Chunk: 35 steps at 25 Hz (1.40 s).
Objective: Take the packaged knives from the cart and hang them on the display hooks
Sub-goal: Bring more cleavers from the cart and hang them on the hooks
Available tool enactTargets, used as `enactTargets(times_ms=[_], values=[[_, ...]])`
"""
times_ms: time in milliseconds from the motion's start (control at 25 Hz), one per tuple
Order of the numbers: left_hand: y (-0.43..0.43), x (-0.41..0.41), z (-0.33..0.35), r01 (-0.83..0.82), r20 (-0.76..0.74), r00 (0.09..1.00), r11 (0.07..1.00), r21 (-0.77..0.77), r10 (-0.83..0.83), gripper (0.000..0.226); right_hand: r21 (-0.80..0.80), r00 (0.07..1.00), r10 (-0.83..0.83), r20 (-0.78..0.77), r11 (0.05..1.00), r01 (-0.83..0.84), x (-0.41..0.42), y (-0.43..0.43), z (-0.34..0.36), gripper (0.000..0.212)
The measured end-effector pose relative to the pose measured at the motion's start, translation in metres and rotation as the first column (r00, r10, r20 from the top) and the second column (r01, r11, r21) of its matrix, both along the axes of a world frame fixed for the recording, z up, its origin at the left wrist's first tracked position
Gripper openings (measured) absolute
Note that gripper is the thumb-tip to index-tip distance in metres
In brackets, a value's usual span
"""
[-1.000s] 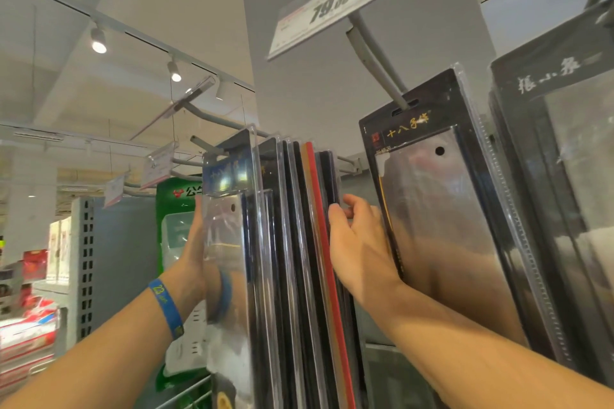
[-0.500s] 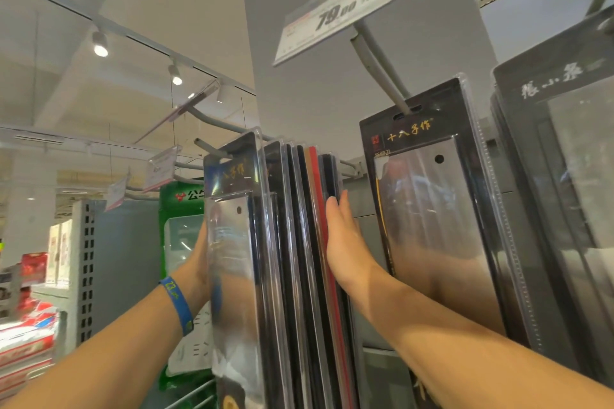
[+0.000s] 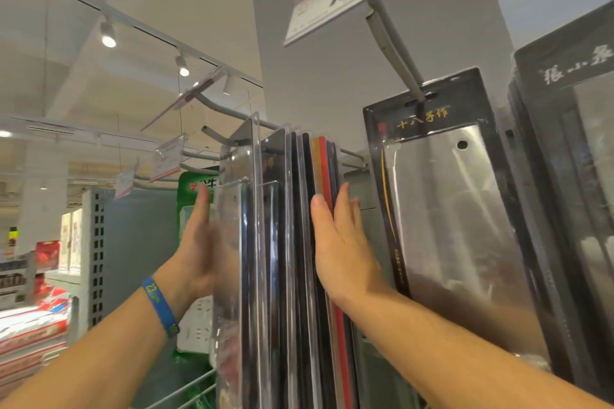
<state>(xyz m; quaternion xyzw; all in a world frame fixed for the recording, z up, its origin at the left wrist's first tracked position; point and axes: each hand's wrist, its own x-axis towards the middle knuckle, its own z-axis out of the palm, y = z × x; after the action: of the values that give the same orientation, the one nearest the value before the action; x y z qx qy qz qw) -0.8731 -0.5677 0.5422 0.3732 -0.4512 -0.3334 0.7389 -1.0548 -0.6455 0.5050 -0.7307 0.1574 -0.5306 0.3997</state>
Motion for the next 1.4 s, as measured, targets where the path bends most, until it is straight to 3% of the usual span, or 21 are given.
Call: enactTargets(times_ms=[120,240,480,680,880,1000,1120,1200,1400], values=[[0.014,-0.005,-0.004,-0.037,0.082,0.996,0.999,0.024,0.035,0.094,-0.25,0.969,-0.12,0.214,0.953,0.173,-0.001,0.012,-0.008,0.063],[0.024,-0.024,-0.008,-0.219,0.101,0.969,0.973,-0.072,0.226,0.081,-0.398,0.894,-0.174,0.413,0.849,0.349,-0.009,0.022,-0.004,0.041],[0.033,-0.057,-0.008,-0.461,0.134,0.863,0.868,-0.184,0.487,0.053,-0.253,0.958,-0.102,0.268,0.952,0.173,-0.013,0.027,0.012,0.03],[0.029,-0.056,-0.002,-0.453,0.157,0.856,0.861,-0.231,0.493,0.053,-0.151,0.98,-0.048,0.192,0.985,0.078,-0.009,0.03,0.021,0.019],[0.03,-0.061,-0.002,-0.5,0.111,0.838,0.833,-0.237,0.534,0.053,-0.204,0.98,-0.049,0.192,0.975,0.088,-0.009,0.037,0.019,0.017],[0.032,-0.063,-0.004,-0.52,0.152,0.787,0.774,-0.361,0.599,0.08,-0.201,0.978,-0.07,0.196,0.973,0.11,-0.011,0.035,0.02,0.016],[0.029,-0.066,-0.007,-0.522,0.375,0.615,0.714,-0.467,0.694,0.112,-0.19,0.98,-0.063,0.19,0.977,0.1,-0.013,0.031,0.02,0.02],[0.024,-0.069,-0.004,-0.561,0.434,0.525,0.682,-0.47,0.732,0.114,-0.187,0.979,-0.083,0.186,0.975,0.118,-0.012,0.028,0.02,0.023],[0.014,-0.066,-0.002,-0.612,0.466,0.454,0.646,-0.457,0.759,0.123,-0.174,0.977,-0.11,0.181,0.974,0.142,-0.008,0.025,0.018,0.021]])
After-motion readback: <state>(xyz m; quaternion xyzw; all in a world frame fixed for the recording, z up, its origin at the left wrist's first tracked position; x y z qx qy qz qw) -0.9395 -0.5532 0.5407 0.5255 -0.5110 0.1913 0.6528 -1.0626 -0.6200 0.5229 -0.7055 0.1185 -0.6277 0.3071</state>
